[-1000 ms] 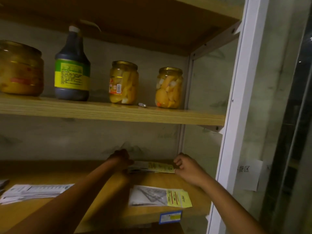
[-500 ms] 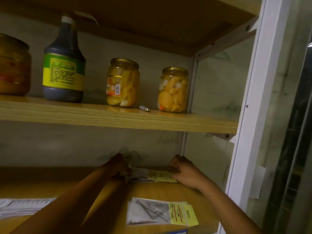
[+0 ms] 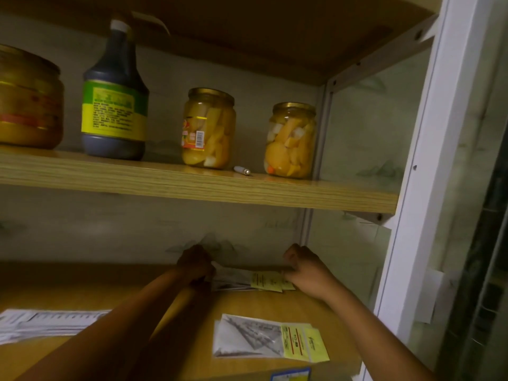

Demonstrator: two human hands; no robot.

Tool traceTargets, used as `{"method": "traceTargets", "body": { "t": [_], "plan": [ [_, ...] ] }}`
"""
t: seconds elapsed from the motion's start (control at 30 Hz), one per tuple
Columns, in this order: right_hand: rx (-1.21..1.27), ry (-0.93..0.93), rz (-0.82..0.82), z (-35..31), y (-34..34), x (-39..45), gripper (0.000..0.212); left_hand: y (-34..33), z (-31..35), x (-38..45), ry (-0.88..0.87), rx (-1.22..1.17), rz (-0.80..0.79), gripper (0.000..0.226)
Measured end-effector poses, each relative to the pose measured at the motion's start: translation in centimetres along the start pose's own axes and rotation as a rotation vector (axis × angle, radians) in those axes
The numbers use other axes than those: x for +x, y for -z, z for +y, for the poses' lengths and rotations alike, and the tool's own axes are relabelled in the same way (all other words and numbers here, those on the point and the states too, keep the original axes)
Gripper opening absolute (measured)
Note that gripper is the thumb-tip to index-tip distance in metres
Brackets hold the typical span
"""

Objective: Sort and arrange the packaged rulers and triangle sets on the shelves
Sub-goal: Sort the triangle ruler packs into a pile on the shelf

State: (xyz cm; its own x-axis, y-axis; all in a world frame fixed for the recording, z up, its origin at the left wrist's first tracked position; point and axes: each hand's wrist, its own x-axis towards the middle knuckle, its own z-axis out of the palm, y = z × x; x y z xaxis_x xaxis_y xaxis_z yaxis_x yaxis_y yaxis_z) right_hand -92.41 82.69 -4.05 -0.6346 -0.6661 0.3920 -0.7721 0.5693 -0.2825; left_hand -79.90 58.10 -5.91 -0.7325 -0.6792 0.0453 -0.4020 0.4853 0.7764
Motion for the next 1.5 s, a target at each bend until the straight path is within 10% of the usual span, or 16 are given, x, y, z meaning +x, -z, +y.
{"method": "traceTargets", "body": {
  "t": [0.53, 0.9, 1.5],
  "plan": [
    [0.02, -0.063, 0.0, -0.3, -1.0, 0.5, 0.029, 2.7, -0.6, -1.6, -0.168, -0.12, 0.131, 0.021],
    [-0.108, -0.131, -0.437, -0.4, -1.1, 2.5, 0.065, 7.3, -1.6, -4.9, -0.251, -0.048, 0.32, 0.034],
    [0.058, -0.281, -0.297, -0.5, -1.8, 2.4, 0.074, 9.4, -2.1, -8.5, -0.168, -0.275, 0.275, 0.046]
  ]
}}
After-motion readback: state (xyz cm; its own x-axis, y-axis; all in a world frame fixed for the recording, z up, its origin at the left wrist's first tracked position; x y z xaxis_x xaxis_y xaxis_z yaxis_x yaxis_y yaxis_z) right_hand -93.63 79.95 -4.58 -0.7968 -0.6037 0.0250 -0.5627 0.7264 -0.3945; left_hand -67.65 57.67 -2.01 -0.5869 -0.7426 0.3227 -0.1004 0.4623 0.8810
